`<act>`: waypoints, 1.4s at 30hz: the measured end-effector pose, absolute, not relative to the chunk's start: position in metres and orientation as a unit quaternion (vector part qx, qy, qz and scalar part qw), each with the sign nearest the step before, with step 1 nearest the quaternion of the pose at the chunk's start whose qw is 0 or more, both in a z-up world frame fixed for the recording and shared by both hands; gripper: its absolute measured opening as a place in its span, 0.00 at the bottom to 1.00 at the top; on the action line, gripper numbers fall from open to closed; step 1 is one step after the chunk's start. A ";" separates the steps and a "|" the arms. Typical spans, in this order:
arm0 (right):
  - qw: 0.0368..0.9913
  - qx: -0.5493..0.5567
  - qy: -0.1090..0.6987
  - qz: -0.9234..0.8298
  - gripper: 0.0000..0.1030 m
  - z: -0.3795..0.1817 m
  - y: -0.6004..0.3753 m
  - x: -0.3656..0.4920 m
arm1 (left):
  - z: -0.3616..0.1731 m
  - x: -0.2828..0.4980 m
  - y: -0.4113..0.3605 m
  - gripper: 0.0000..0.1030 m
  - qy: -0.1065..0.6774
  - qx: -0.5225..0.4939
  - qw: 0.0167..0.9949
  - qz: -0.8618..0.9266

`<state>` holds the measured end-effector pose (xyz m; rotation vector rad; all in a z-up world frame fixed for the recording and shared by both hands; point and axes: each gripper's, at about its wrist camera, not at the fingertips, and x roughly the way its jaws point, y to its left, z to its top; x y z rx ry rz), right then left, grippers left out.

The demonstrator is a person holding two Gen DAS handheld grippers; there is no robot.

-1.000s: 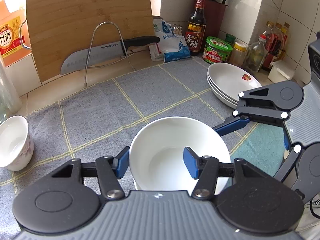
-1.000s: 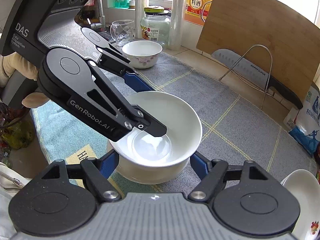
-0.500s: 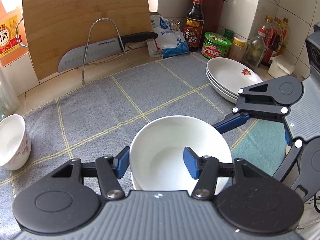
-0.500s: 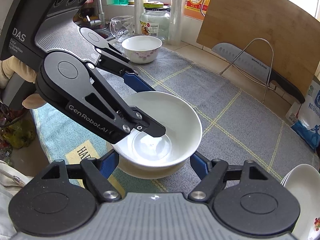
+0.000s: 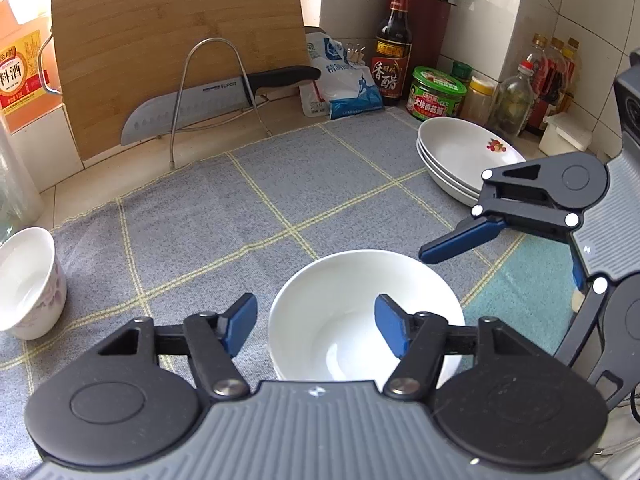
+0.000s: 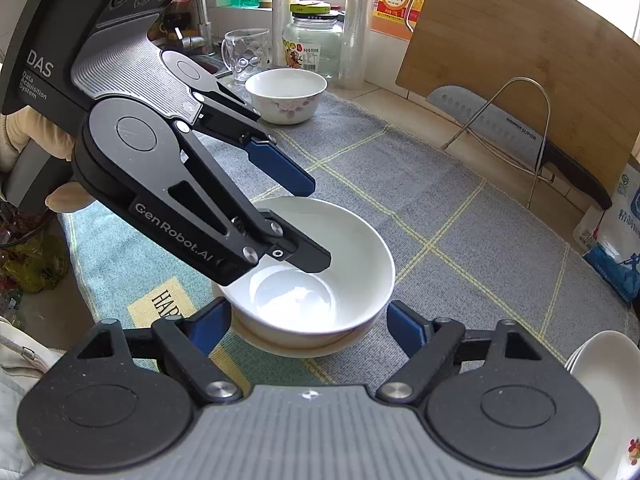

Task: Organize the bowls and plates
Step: 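Lower the bowl into the first bowl and open the left tool, then move the right tool to the white bowl beside the glass jar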

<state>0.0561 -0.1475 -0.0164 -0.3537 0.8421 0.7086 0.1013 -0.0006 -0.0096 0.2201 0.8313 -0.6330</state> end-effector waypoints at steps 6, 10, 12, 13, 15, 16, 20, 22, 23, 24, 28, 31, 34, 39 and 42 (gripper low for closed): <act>0.851 -0.154 0.381 0.326 0.94 -0.003 -0.157 0.055 | -0.003 0.100 0.016 0.74 0.390 0.084 0.872 -0.283; 0.861 -0.140 0.376 0.313 0.94 0.003 -0.163 0.059 | -0.001 0.097 0.028 0.74 0.386 0.070 0.881 -0.266; 0.861 -0.143 0.377 0.309 0.94 0.002 -0.163 0.060 | -0.001 0.095 0.033 0.74 0.385 0.065 0.884 -0.259; 0.860 -0.145 0.379 0.308 0.94 0.001 -0.163 0.061 | -0.001 0.094 0.036 0.74 0.385 0.061 0.885 -0.254; 0.856 -0.147 0.386 0.310 0.94 -0.003 -0.160 0.061 | -0.001 0.092 0.041 0.76 0.386 0.053 0.887 -0.249; 0.854 -0.150 0.388 0.312 0.94 -0.005 -0.158 0.060 | -0.002 0.091 0.045 0.79 0.386 0.047 0.888 -0.245; 0.852 -0.158 0.388 0.315 0.95 -0.004 -0.149 0.062 | -0.005 0.087 0.060 0.81 0.384 0.039 0.893 -0.233; 0.851 -0.162 0.384 0.319 0.95 -0.001 -0.143 0.066 | -0.006 0.086 0.069 0.83 0.383 0.037 0.896 -0.224; 0.851 -0.165 0.381 0.321 0.95 0.001 -0.138 0.070 | -0.007 0.087 0.074 0.84 0.382 0.036 0.898 -0.217; 0.851 -0.168 0.378 0.323 0.95 0.003 -0.133 0.073 | -0.008 0.087 0.080 0.86 0.379 0.034 0.901 -0.207; 0.850 -0.177 0.365 0.334 0.98 0.012 -0.110 0.089 | -0.011 0.096 0.109 0.92 0.375 0.018 0.911 -0.174; 0.847 -0.187 0.361 0.343 0.98 0.017 -0.089 0.104 | -0.014 0.104 0.131 0.93 0.373 0.017 0.916 -0.149; 0.844 -0.191 0.362 0.348 0.99 0.018 -0.068 0.122 | -0.021 0.114 0.147 0.95 0.371 0.033 0.920 -0.127; 0.840 -0.188 0.367 0.352 0.99 0.016 -0.033 0.153 | -0.037 0.133 0.168 0.95 0.377 0.044 0.919 -0.106; 0.837 -0.186 0.373 0.354 0.99 0.013 -0.016 0.170 | -0.044 0.144 0.174 0.95 0.377 0.048 0.919 -0.104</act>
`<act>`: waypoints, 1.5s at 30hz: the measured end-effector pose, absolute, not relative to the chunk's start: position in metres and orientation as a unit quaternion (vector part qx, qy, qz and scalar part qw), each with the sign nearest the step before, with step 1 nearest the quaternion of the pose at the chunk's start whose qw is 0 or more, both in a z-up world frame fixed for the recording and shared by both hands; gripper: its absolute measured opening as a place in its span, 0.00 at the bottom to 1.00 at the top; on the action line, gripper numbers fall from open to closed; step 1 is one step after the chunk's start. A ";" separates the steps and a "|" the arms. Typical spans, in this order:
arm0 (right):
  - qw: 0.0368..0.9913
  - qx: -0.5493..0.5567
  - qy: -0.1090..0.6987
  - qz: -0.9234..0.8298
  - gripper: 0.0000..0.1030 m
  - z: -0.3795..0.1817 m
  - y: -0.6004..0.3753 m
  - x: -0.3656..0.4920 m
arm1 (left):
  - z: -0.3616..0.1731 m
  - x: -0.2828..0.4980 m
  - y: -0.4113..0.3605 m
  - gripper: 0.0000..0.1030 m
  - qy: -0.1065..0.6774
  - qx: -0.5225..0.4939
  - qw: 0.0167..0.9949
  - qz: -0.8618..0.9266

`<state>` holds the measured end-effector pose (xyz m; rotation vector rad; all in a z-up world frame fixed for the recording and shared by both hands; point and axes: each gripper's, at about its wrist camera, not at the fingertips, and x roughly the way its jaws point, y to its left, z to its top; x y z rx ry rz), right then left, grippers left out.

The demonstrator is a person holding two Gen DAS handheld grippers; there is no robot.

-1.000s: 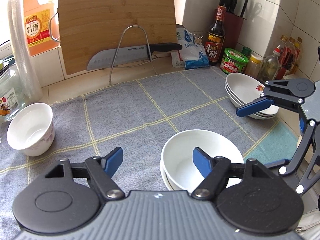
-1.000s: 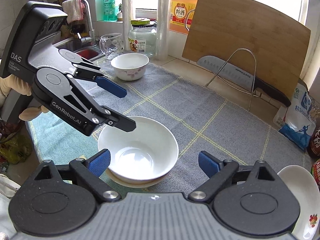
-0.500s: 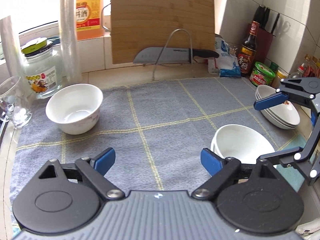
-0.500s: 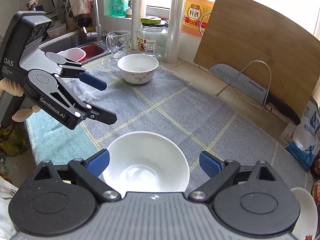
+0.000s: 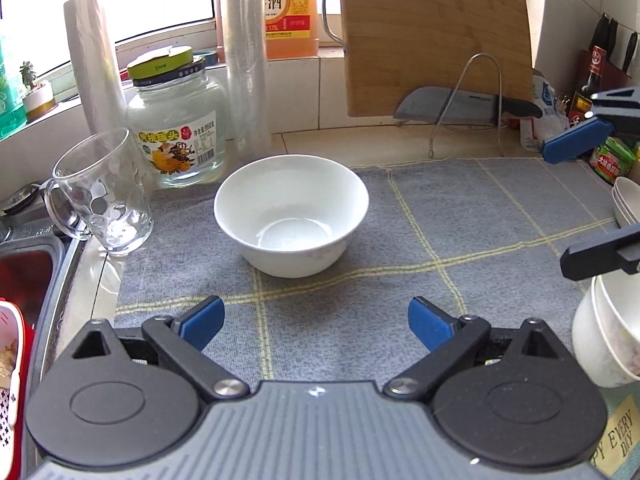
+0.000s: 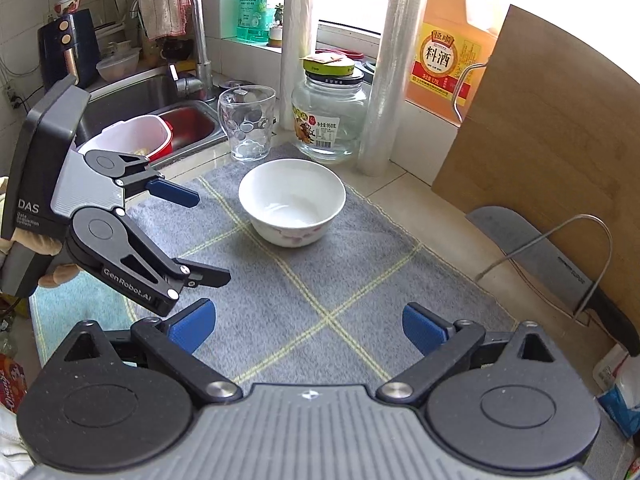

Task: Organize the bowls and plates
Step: 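Move the right tool to the white bowl beside the glass jar, then grasp the rim of the white bowl with the right tool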

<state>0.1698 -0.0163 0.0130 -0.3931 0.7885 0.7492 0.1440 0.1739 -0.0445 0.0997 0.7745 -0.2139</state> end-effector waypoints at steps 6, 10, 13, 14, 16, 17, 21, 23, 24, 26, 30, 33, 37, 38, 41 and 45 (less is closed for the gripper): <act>0.829 -0.178 0.390 0.358 0.99 0.006 0.012 0.200 | -0.056 0.158 0.175 0.95 0.350 0.085 0.928 -0.093; 0.828 -0.170 0.397 0.358 0.98 0.001 0.025 0.220 | -0.065 0.167 0.173 0.95 0.335 0.118 0.930 -0.095; 0.826 -0.159 0.403 0.361 0.98 -0.003 0.034 0.236 | -0.068 0.170 0.170 0.95 0.326 0.129 0.931 -0.100; 0.825 -0.159 0.403 0.362 0.98 -0.005 0.038 0.241 | -0.068 0.171 0.170 0.95 0.322 0.129 0.932 -0.100; 0.823 -0.155 0.408 0.362 0.98 -0.009 0.045 0.252 | -0.068 0.175 0.170 0.95 0.318 0.126 0.934 -0.101; 0.821 -0.152 0.412 0.364 0.97 -0.012 0.049 0.259 | -0.068 0.177 0.170 0.95 0.318 0.123 0.935 -0.103; 0.816 -0.139 0.427 0.363 0.96 -0.024 0.063 0.282 | -0.069 0.184 0.171 0.94 0.316 0.117 0.935 -0.108; 0.814 -0.131 0.433 0.364 0.90 -0.031 0.069 0.291 | -0.069 0.186 0.171 0.94 0.315 0.114 0.936 -0.111; 0.812 -0.128 0.437 0.366 0.89 -0.033 0.071 0.294 | -0.069 0.187 0.171 0.94 0.315 0.112 0.936 -0.114; 0.808 -0.126 0.442 0.368 0.85 -0.038 0.077 0.300 | -0.070 0.189 0.172 0.92 0.314 0.111 0.936 -0.115; 0.803 -0.127 0.448 0.373 0.79 -0.046 0.085 0.308 | -0.070 0.192 0.173 0.90 0.313 0.107 0.936 -0.124; 0.800 -0.123 0.451 0.377 0.73 -0.048 0.087 0.310 | -0.071 0.191 0.172 0.90 0.310 0.111 0.936 -0.128; 0.797 -0.119 0.454 0.381 0.69 -0.048 0.088 0.311 | -0.071 0.191 0.171 0.89 0.308 0.115 0.935 -0.130; 0.797 -0.119 0.453 0.381 0.69 -0.049 0.089 0.311 | -0.071 0.191 0.170 0.89 0.307 0.117 0.936 -0.130; 0.797 -0.118 0.454 0.379 0.68 -0.048 0.089 0.312 | -0.070 0.193 0.169 0.89 0.305 0.122 0.935 -0.131; 0.797 -0.112 0.456 0.379 0.66 -0.047 0.087 0.312 | -0.070 0.194 0.170 0.89 0.308 0.120 0.934 -0.134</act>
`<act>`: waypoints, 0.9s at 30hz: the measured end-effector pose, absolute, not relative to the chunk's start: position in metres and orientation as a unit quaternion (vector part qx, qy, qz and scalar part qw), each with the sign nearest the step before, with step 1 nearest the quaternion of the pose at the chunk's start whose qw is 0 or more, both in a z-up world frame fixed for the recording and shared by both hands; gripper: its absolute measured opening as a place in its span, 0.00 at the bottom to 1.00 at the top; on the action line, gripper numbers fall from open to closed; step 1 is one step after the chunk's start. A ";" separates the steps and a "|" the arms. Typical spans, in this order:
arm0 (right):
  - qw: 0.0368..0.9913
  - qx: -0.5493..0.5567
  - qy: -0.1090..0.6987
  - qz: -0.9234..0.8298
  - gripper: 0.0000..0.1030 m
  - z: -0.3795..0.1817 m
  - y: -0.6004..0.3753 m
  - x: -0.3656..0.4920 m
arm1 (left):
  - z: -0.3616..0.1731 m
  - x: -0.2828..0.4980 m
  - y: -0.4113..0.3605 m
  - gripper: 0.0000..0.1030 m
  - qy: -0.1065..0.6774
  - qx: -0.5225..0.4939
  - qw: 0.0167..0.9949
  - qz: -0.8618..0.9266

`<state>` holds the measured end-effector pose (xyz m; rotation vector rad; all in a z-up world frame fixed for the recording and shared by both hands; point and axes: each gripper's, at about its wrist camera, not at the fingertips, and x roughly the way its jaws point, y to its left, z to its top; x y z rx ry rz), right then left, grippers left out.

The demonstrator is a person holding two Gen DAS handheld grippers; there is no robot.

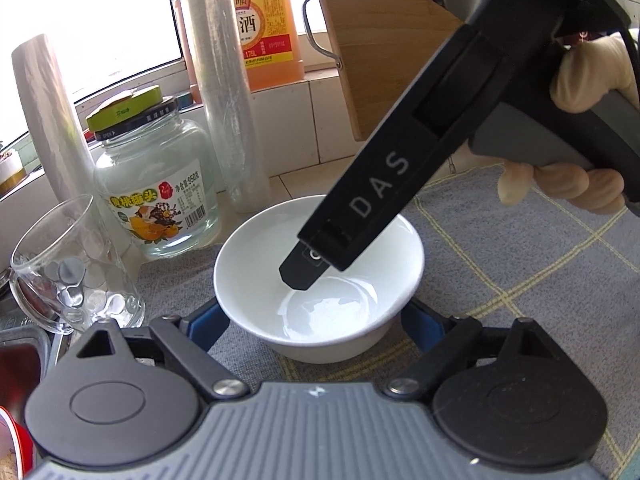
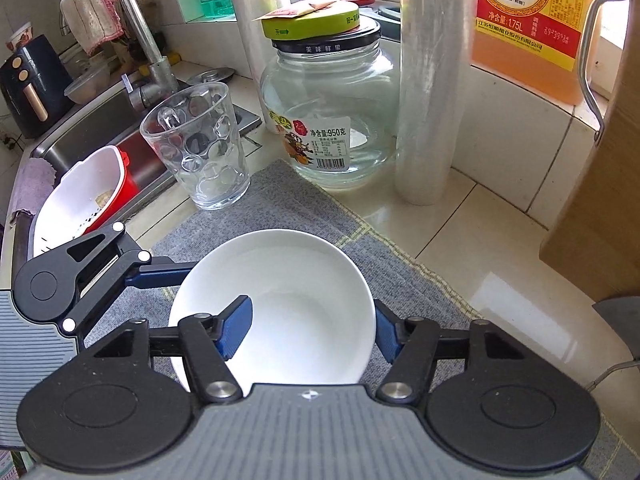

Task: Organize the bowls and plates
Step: 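Grasp the rim of the white bowl with the right tool, then carry the white bowl with the right tool toward the bowl stack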

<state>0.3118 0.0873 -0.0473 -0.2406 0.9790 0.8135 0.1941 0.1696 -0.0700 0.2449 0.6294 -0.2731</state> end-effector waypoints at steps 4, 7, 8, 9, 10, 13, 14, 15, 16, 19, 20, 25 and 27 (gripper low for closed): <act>0.797 -0.112 0.456 0.380 0.66 -0.044 0.086 0.309 | -0.069 0.193 0.170 0.89 0.316 0.115 0.933 -0.133; 0.797 -0.115 0.455 0.381 0.66 -0.040 0.085 0.304 | -0.066 0.190 0.169 0.89 0.318 0.109 0.932 -0.136; 0.797 -0.113 0.454 0.382 0.66 -0.039 0.083 0.303 | -0.064 0.188 0.169 0.89 0.318 0.108 0.932 -0.137; 0.797 -0.111 0.454 0.383 0.66 -0.037 0.082 0.301 | -0.062 0.186 0.168 0.89 0.318 0.107 0.932 -0.138; 0.796 -0.108 0.455 0.383 0.66 -0.035 0.080 0.300 | -0.059 0.184 0.167 0.89 0.319 0.107 0.931 -0.141; 0.796 -0.102 0.455 0.385 0.66 -0.029 0.074 0.292 | -0.051 0.177 0.164 0.89 0.320 0.104 0.930 -0.148; 0.796 -0.102 0.454 0.386 0.66 -0.026 0.072 0.288 | -0.048 0.174 0.162 0.89 0.321 0.104 0.929 -0.150; 0.797 -0.101 0.453 0.387 0.66 -0.023 0.069 0.284 | -0.046 0.171 0.161 0.89 0.322 0.105 0.929 -0.152; 0.796 -0.101 0.453 0.388 0.66 -0.020 0.067 0.280 | -0.043 0.167 0.159 0.89 0.322 0.105 0.928 -0.154; 0.797 -0.095 0.452 0.389 0.66 -0.012 0.057 0.268 | -0.034 0.157 0.152 0.89 0.324 0.106 0.926 -0.160; 0.798 -0.093 0.452 0.389 0.66 -0.009 0.054 0.264 | -0.030 0.152 0.150 0.89 0.324 0.107 0.926 -0.163; 0.800 -0.085 0.448 0.391 0.66 0.005 0.037 0.239 | -0.017 0.130 0.139 0.89 0.326 0.106 0.923 -0.173; 0.800 -0.084 0.447 0.391 0.66 0.009 0.029 0.229 | -0.013 0.122 0.134 0.89 0.328 0.103 0.922 -0.178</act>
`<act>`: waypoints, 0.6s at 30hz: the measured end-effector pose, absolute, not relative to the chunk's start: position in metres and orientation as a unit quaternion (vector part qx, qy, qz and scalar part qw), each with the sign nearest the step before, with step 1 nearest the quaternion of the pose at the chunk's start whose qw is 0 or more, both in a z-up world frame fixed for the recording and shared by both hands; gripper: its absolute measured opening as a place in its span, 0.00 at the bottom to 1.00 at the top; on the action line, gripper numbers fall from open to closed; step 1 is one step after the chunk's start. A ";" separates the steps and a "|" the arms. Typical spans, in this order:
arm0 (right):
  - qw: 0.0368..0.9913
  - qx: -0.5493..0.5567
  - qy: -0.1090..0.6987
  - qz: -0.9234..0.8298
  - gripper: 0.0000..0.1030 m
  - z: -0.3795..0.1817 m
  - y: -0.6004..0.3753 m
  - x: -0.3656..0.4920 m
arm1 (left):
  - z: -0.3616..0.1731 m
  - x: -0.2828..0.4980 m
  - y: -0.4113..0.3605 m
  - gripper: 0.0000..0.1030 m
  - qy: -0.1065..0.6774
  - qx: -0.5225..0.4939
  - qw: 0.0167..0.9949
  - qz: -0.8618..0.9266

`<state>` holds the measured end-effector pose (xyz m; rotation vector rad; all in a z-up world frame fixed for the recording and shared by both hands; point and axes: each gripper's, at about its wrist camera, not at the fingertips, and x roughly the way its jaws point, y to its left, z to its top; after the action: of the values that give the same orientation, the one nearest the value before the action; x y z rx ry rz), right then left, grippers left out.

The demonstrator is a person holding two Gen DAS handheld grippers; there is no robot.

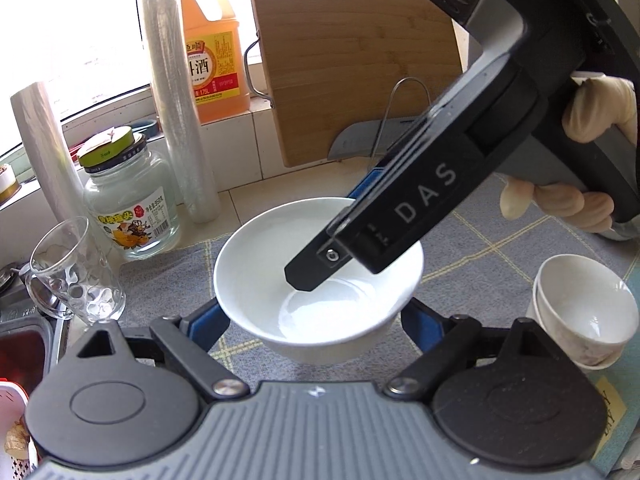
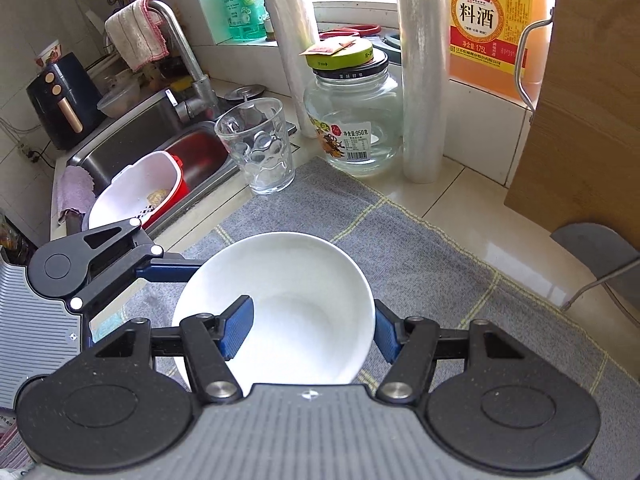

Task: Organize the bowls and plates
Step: 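Carry the white bowl with the right tool toward the bowl stack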

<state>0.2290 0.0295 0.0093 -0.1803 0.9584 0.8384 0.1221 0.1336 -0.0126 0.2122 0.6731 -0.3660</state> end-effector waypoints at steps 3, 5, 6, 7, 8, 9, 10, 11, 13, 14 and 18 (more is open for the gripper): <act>0.801 -0.083 0.447 0.390 0.66 0.015 0.018 0.215 | -0.005 0.110 0.126 0.89 0.330 0.103 0.920 -0.185; 0.801 -0.081 0.447 0.390 0.66 0.018 0.010 0.207 | -0.002 0.103 0.120 0.89 0.331 0.106 0.919 -0.187; 0.802 -0.081 0.446 0.390 0.66 0.019 0.007 0.203 | 0.000 0.100 0.118 0.89 0.332 0.105 0.918 -0.189; 0.803 -0.082 0.444 0.389 0.66 0.021 0.003 0.198 | 0.002 0.097 0.115 0.89 0.334 0.102 0.917 -0.191; 0.804 -0.083 0.442 0.388 0.66 0.023 -0.001 0.193 | 0.004 0.094 0.113 0.89 0.337 0.099 0.916 -0.194; 0.805 -0.084 0.441 0.387 0.66 0.024 -0.005 0.188 | 0.006 0.091 0.110 0.89 0.339 0.097 0.915 -0.197; 0.806 -0.086 0.440 0.386 0.66 0.026 -0.009 0.184 | 0.009 0.088 0.107 0.89 0.339 0.096 0.914 -0.200; 0.807 -0.089 0.438 0.385 0.66 0.028 -0.013 0.178 | 0.011 0.085 0.104 0.89 0.339 0.097 0.914 -0.203; 0.808 -0.090 0.436 0.385 0.67 0.032 -0.022 0.170 | 0.015 0.078 0.096 0.89 0.337 0.102 0.913 -0.208; 0.809 -0.090 0.435 0.385 0.67 0.034 -0.027 0.167 | 0.018 0.075 0.092 0.89 0.335 0.106 0.912 -0.210; 0.813 -0.088 0.433 0.379 0.67 0.043 -0.046 0.155 | 0.026 0.065 0.077 0.89 0.331 0.109 0.910 -0.224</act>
<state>0.1546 -0.0458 0.0425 -0.1883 0.9244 0.8088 0.0646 0.0768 0.0263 0.2240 0.6815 -0.4612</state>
